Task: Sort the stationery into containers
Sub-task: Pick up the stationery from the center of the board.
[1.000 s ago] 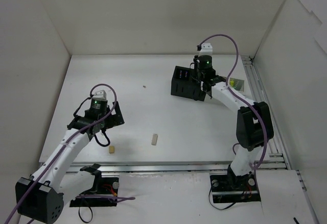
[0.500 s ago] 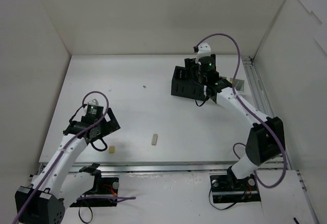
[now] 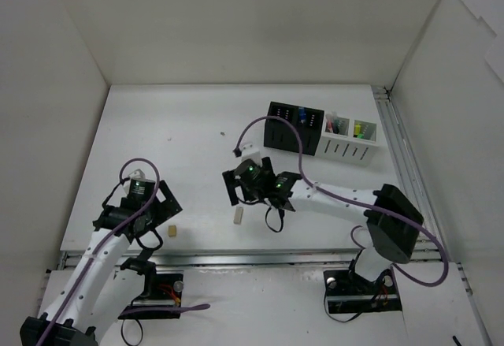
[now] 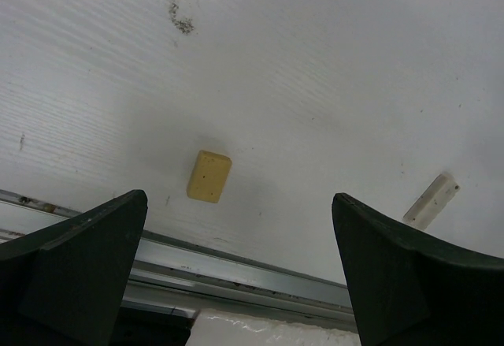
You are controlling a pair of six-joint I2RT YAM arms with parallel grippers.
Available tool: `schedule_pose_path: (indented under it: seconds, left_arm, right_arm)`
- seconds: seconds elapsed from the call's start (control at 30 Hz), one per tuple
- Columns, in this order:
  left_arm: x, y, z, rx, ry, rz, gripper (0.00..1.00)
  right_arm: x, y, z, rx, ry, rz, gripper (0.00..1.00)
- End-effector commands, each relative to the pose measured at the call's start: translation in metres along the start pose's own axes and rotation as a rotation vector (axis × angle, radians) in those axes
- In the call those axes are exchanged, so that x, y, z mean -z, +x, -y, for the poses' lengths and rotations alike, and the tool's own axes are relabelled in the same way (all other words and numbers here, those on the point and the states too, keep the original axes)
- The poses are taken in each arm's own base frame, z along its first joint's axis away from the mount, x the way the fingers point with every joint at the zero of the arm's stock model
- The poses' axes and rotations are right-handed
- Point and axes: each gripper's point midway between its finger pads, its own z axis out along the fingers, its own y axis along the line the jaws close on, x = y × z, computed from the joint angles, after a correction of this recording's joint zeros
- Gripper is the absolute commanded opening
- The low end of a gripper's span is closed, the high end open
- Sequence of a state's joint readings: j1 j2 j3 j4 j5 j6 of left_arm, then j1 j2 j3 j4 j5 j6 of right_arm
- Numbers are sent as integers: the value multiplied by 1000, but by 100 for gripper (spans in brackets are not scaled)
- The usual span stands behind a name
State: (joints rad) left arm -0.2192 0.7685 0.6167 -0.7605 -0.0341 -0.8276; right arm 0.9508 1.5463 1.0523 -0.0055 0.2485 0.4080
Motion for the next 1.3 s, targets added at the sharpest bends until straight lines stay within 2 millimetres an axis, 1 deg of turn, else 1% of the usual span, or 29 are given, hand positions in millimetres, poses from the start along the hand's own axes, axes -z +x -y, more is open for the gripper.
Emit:
schedule_pose_path:
  seconds: [0.0, 0.03, 0.07, 0.1, 0.13, 0.2, 0.27, 0.3, 0.37, 0.4, 0.43, 0.5, 0.57, 0.6, 0.67, 0.7, 0.73, 0.77, 0.8, 0.87, 0.9, 1.0, 1.03, 1.1, 1.13, 1.17, 1.2, 1.23, 1.27]
  left_arm:
    - [2, -1, 0, 52, 10, 18, 99]
    - [2, -1, 1, 61, 18, 25, 99]
    - [3, -1, 1, 73, 24, 29, 100]
    - [2, -1, 1, 76, 23, 30, 99]
    - [3, -1, 1, 79, 32, 37, 100]
    - [5, -2, 1, 80, 38, 47, 100]
    - [7, -3, 0, 85, 38, 60, 99]
    - [8, -3, -2, 84, 31, 62, 99]
    - [10, -5, -3, 89, 30, 72, 99]
    - [10, -5, -3, 92, 29, 75, 100]
    - [10, -6, -3, 94, 33, 80, 99]
    - [11, -7, -2, 94, 38, 86, 100]
    - [12, -7, -1, 96, 40, 88, 99]
    - [11, -6, -2, 95, 38, 83, 100]
    - [10, -4, -3, 96, 38, 81, 99]
    - [9, -2, -4, 97, 37, 76, 100]
    - [8, -2, -4, 100, 36, 75, 99]
    - [7, 0, -5, 98, 34, 68, 99]
    - [5, 0, -5, 99, 35, 69, 100]
    - [0, 2, -6, 99, 33, 65, 100]
    - [-2, 3, -5, 98, 32, 60, 100]
    - [-10, 7, -2, 76, 43, 33, 100]
    - [-13, 11, -3, 62, 43, 18, 99]
    - [-18, 11, -2, 54, 40, 15, 100]
    - [-20, 11, -3, 50, 35, 11, 100]
    - [-21, 12, -3, 44, 33, 9, 99]
    - [-23, 13, -3, 39, 22, -3, 99]
    - [-24, 11, -2, 36, 21, -4, 100]
    - [-25, 10, -1, 31, 18, -7, 100]
  right_arm:
    - [0, 34, -23, -17, 73, -86, 98]
    - [-1, 39, -30, -4, 79, -97, 98]
    - [-2, 48, -34, 10, 81, -121, 98]
    - [-5, 63, -40, 20, 91, -153, 98]
    - [-6, 69, -42, 18, 96, -164, 98]
    - [-8, 82, -45, 8, 108, -195, 96]
    - [-9, 92, -44, 3, 115, -221, 91]
    - [-10, 95, -44, -1, 116, -227, 82]
    - [-11, 99, -46, 1, 108, -244, 72]
    - [-14, 101, -47, 3, 107, -253, 63]
    - [-16, 105, -49, 8, 101, -268, 60]
    - [-22, 113, -49, 25, 102, -294, 59]
    - [-23, 111, -57, 26, 75, -304, 55]
    - [-27, 115, -55, 32, 84, -317, 46]
    - [-31, 115, -53, 21, 93, -317, 32]
    - [-31, 115, -50, 20, 100, -317, 27]
    - [-32, 115, -48, 15, 106, -316, 25]
    - [-31, 112, -46, 1, 109, -310, 15]
    - [-30, 110, -41, 0, 124, -301, 10]
    - [-24, 96, -36, -2, 130, -257, 3]
    - [-23, 86, -29, 4, 153, -227, 3]
    - [-15, 41, -12, -17, 165, -135, 2]
    - [-11, 21, 3, -16, 182, -99, 3]
    - [-6, -12, 20, -22, 211, -34, 2]
    - [-1, -34, 40, -32, 241, 8, 2]
    - [3, -54, 47, -41, 250, 45, 2]
    - [5, -68, 59, -47, 273, 69, 2]
    - [3, -84, 83, -49, 312, 88, 2]
    - [6, -108, 90, -62, 309, 125, 2]
